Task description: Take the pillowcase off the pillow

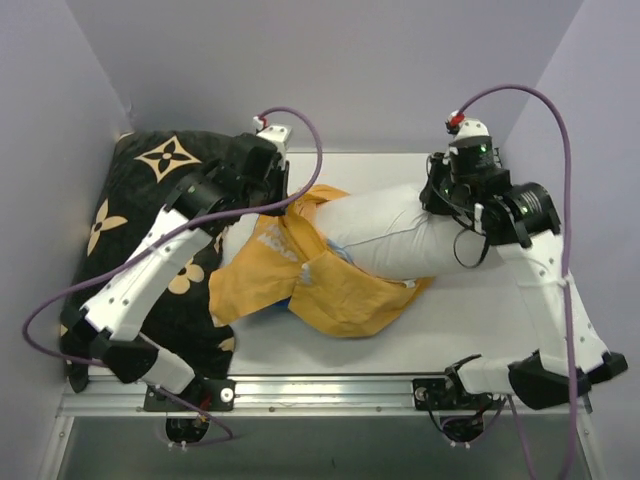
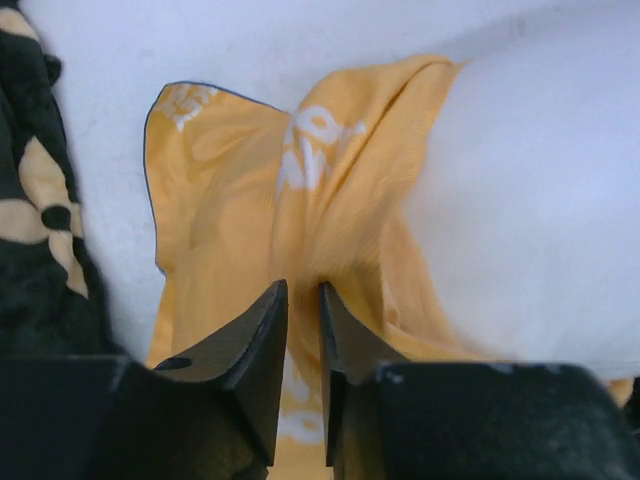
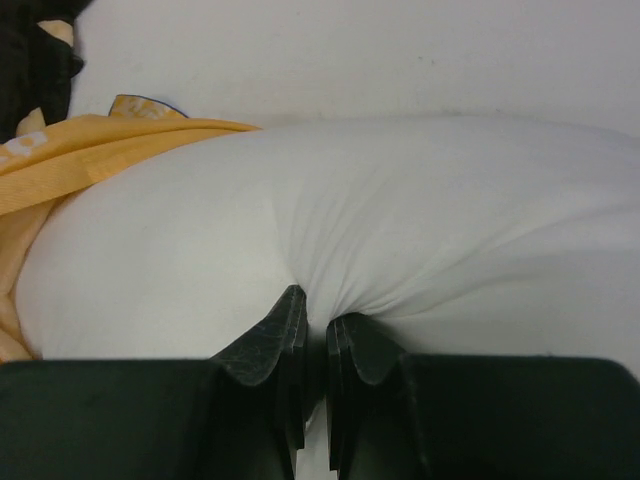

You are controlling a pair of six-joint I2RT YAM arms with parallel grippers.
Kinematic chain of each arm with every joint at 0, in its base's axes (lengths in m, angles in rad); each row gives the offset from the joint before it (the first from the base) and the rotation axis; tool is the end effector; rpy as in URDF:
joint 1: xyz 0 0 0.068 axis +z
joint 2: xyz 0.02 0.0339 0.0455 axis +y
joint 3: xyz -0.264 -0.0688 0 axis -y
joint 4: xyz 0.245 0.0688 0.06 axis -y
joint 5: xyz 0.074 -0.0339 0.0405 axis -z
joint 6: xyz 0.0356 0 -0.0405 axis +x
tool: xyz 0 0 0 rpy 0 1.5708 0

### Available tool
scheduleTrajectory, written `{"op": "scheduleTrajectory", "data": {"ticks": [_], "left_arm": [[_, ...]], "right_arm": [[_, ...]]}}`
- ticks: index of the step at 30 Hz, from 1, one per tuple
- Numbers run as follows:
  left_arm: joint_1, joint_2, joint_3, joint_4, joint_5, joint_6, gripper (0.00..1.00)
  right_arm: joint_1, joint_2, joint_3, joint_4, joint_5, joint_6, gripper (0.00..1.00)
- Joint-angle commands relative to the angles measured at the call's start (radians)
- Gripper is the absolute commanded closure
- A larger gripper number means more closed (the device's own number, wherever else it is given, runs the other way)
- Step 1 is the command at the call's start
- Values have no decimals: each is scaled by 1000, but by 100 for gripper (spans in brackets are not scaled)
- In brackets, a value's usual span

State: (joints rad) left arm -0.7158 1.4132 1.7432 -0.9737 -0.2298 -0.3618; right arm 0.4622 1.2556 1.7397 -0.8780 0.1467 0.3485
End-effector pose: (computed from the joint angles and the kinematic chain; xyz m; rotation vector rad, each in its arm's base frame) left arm 0.2150 -0.1762 0.4452 0.2640 2.2010 -0.3484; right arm 0.2063 0.0970 0.4897 -0.0156 1.9804 0.3869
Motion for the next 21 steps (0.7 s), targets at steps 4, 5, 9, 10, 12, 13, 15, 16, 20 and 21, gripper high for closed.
{"op": "scheduleTrajectory", "data": {"ticks": [4, 5, 9, 10, 12, 13, 15, 16, 20, 21], "left_arm": [[79, 372, 271, -56, 96, 124, 58], [81, 407, 350, -57, 99, 121, 55], [78, 536, 528, -51, 130, 100, 38], [76, 549, 553, -51, 133, 86, 33], [75, 573, 596, -53, 139, 75, 27], [69, 573, 616, -53, 132, 63, 25], [15, 532, 604, -42, 42, 52, 22], [-16, 511, 554, -27, -14, 55, 20], [-242, 377, 327, 52, -409, -30, 15], [-320, 319, 258, 78, -513, -70, 15]], "right_arm": [[-157, 362, 66, 158, -139, -5, 100], [-178, 404, 72, 163, -139, 4, 100], [-224, 615, 98, 192, -243, 61, 100], [-232, 640, 98, 215, -263, 81, 100], [-243, 721, 116, 223, -289, 95, 100], [-250, 746, 141, 221, -320, 102, 100], [-260, 792, 152, 223, -352, 125, 100], [-267, 801, 155, 224, -375, 132, 100], [-273, 797, 114, 246, -372, 141, 100], [-275, 786, 106, 254, -372, 142, 100]]}}
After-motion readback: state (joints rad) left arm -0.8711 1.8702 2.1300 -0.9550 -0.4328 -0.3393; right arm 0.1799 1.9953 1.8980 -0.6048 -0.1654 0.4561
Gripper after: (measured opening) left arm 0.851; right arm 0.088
